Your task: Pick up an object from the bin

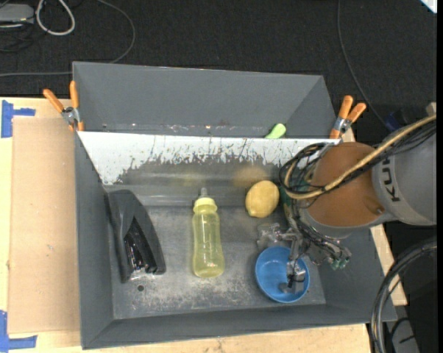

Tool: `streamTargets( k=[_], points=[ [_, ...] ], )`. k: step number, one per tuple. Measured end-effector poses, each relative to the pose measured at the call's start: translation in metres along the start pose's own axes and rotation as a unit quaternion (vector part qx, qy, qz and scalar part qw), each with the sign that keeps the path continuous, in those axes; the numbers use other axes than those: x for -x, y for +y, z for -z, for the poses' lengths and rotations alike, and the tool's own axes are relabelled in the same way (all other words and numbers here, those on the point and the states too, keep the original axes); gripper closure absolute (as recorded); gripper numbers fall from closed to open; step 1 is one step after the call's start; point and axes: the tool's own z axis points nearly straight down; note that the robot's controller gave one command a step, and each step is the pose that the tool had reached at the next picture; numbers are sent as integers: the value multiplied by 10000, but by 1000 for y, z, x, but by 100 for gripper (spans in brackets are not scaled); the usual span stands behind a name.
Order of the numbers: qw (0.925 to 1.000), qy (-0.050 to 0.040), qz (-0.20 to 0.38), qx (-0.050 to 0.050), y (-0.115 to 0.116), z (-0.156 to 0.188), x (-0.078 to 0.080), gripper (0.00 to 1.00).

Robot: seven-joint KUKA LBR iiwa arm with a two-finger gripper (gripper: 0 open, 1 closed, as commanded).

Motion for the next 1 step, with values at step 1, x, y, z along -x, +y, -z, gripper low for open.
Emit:
streamTargets(
  k=[1],
  points=[
    [9731, -80, 2301, -84, 7, 3, -15, 0]
  ],
)
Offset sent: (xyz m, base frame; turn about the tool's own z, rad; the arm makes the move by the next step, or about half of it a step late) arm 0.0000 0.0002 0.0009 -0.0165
